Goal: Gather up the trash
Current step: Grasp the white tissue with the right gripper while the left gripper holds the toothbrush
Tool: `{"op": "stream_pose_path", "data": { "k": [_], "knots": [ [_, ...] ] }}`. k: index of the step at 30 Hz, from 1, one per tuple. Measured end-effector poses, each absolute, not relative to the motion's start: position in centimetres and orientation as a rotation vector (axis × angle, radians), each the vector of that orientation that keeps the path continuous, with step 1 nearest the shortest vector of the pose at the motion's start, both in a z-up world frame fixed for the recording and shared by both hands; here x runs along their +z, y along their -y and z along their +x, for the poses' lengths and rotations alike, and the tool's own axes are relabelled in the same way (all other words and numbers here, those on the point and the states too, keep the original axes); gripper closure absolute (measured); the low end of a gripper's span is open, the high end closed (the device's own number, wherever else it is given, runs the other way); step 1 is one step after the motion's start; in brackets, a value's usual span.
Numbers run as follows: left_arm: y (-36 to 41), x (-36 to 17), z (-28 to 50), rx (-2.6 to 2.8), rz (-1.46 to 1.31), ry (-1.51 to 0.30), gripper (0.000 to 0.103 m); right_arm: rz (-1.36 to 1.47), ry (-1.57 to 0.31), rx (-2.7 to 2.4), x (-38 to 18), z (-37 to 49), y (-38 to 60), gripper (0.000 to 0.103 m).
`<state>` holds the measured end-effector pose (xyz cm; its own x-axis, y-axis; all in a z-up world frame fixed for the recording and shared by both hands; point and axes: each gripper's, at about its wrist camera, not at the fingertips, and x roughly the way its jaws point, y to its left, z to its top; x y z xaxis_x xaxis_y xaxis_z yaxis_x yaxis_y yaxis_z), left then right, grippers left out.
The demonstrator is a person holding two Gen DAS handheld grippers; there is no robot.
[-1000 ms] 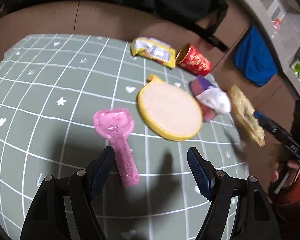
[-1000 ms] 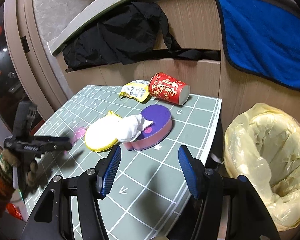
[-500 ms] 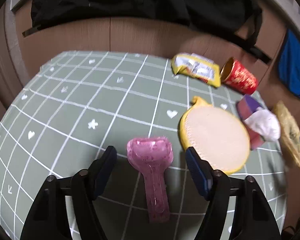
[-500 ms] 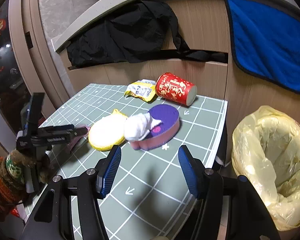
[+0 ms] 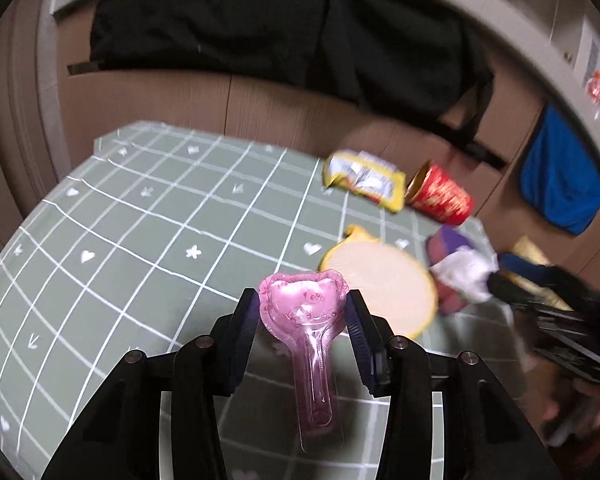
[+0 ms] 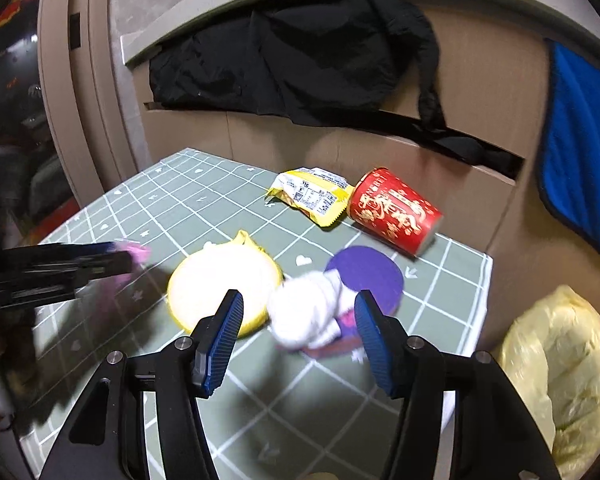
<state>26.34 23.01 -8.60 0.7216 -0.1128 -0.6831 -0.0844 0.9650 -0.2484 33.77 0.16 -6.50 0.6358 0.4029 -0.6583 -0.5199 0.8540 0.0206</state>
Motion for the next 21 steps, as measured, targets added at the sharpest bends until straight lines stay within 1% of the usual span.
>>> {"op": "stream_pose_path", "data": {
  "k": [3, 5, 6, 7, 8, 9, 10, 15, 21],
  "knots": [
    [-23.1, -7.4, 25.1, -0.030, -0.312, -0.730, 0.058, -0.205, -0.707, 0.510, -7.4, 35.0, -1.3, 0.049],
    [-22.9, -6.9, 24.8, -0.039, -0.322, -0.725, 0.058, -0.224, -0.739, 0.499, -8.1, 35.8, -1.9, 0.053],
    [-22.9, -6.8, 24.6, -0.043, -0.324, -0.723, 0.058, -0.230, -0.764, 0.497, -8.6, 36.1, -2.1, 0.058],
    [-22.8, -6.8, 24.5, -0.044, -0.325, -0.723, 0.058, -0.231, -0.783, 0.504, -8.9, 36.2, -2.2, 0.066],
    [-22.8, -6.7, 24.4, -0.045, -0.326, -0.724, 0.058, -0.231, -0.788, 0.513, -8.9, 36.0, -2.2, 0.070],
    [-22.7, -6.7, 24.4, -0.045, -0.328, -0.725, 0.058, -0.234, -0.785, 0.522, -8.8, 35.7, -2.1, 0.078],
    [-22.6, -6.7, 24.5, -0.045, -0.331, -0.726, 0.058, -0.243, -0.768, 0.531, -8.3, 35.2, -2.0, 0.081],
    [-21.6, -6.4, 24.7, -0.052, -0.338, -0.717, 0.058, -0.238, -0.679, 0.573, -5.1, 33.0, -0.8, 0.083],
    [-19.7, -6.0, 24.3, -0.076, -0.329, -0.713, 0.058, -0.145, -0.647, 0.600, -2.4, 31.8, 1.9, 0.083]
  ]
}}
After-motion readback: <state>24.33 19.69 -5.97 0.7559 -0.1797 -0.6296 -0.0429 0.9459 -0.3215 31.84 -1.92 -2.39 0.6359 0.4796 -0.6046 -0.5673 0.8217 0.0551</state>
